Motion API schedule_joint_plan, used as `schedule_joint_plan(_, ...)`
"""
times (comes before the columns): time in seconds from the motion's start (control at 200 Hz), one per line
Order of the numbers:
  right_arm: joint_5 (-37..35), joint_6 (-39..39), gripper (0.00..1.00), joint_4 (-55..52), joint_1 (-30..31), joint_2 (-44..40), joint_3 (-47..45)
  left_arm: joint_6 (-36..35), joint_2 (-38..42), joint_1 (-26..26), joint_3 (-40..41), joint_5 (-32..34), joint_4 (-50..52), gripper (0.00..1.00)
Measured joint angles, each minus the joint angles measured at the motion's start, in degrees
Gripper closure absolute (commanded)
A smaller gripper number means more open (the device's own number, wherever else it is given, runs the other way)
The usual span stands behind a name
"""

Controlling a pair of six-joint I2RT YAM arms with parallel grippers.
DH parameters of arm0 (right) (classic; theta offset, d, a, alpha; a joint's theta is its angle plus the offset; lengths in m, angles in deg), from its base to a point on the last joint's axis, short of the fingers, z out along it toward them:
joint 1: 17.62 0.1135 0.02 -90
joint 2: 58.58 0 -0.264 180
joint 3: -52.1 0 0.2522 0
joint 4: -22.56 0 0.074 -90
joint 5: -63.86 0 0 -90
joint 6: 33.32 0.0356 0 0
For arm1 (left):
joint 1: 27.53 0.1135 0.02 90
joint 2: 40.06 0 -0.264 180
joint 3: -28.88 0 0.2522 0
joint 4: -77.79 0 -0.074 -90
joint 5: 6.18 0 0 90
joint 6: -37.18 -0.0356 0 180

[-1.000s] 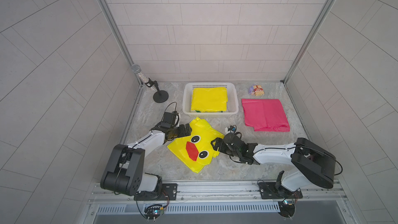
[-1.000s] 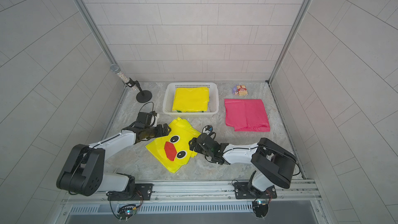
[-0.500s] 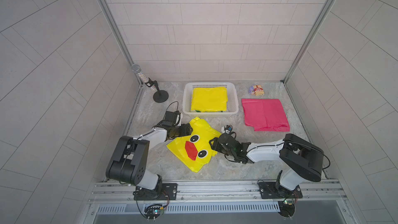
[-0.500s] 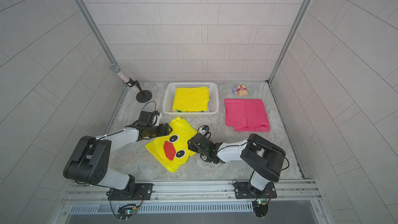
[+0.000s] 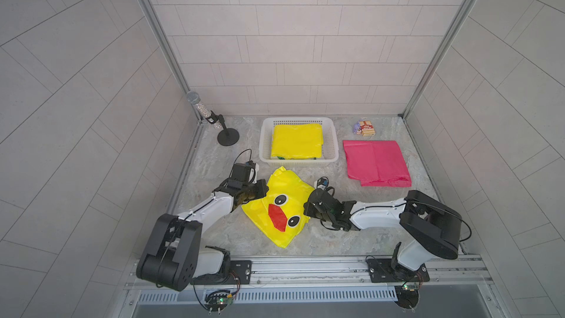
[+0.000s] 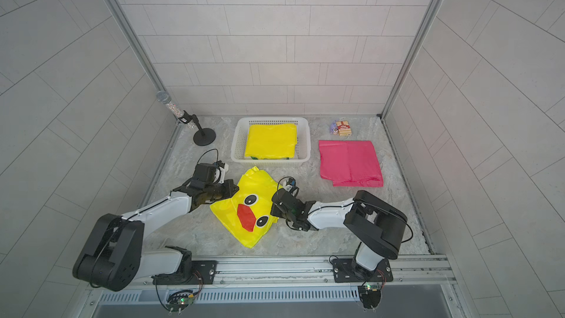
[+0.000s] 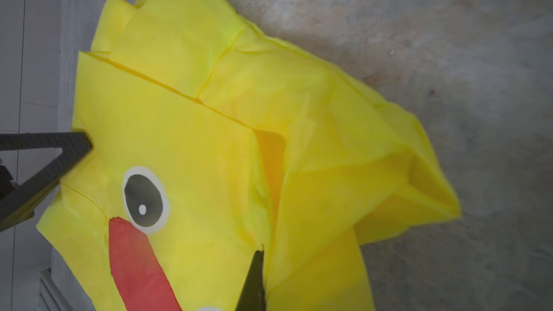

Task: Put the folded raincoat in the basket
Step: Pick up the raincoat from the center of the board.

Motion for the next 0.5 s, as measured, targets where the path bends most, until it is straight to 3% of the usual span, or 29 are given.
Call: schedule_joint_plan(0.5,2.4,-14.6,1.0,-21.5,-3.9,-15.5,12.8,8.0,16.0,-0.9,-2.3,-2.3,8.6,1.0)
